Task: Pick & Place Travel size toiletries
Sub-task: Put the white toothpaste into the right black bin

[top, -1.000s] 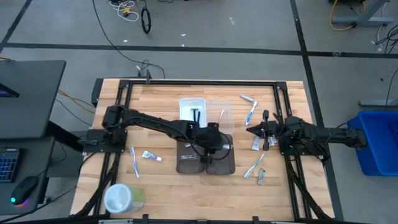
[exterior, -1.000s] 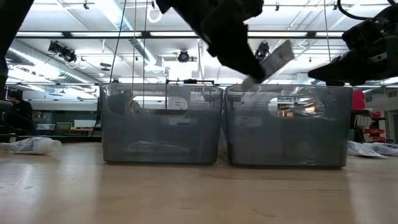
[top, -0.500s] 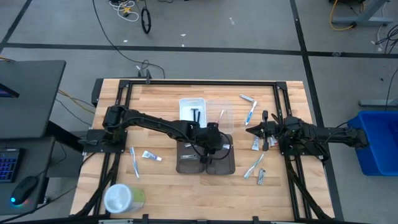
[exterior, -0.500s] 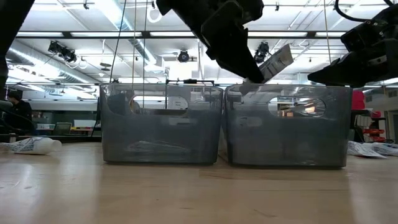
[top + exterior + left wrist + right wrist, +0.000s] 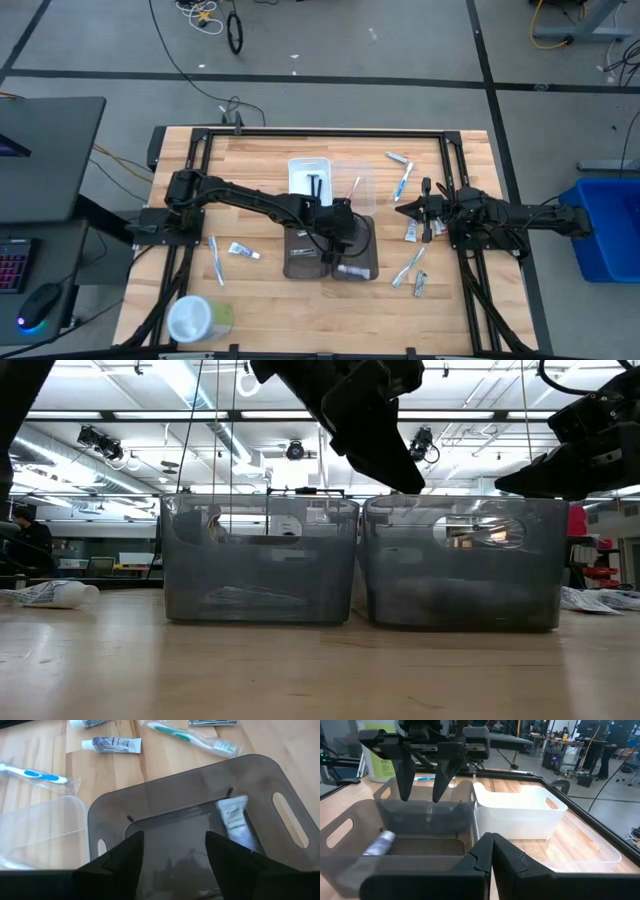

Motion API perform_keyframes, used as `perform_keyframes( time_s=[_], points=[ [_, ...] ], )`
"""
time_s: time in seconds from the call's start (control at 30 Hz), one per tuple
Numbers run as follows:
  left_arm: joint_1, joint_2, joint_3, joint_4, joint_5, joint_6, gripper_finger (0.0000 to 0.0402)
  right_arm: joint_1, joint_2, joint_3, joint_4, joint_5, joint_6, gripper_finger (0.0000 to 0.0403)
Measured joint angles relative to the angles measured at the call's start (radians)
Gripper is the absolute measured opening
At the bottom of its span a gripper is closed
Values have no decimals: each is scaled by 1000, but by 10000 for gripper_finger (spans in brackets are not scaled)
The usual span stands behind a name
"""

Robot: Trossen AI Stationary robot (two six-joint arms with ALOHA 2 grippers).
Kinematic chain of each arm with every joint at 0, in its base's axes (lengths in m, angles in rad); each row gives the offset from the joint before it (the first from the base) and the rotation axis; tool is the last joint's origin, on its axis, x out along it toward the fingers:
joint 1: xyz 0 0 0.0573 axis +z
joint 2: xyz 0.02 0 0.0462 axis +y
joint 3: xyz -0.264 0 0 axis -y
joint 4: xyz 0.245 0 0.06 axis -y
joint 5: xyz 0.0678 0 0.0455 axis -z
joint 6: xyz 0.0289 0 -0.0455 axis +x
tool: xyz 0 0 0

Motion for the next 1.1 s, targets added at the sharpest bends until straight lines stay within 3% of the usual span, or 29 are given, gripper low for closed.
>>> perform_keyframes(
  time_s=[0.13,0.57,1.1],
  points=[
    [0,-2,25,-31,1,13,225,0,0,0,0,0,0,13],
    [-21,-6,301,-406,7,-28,208,0,0,0,0,0,0,13],
    [-120,-13,311,-490,-4,-111,201,0,0,0,0,0,0,13]
  ],
)
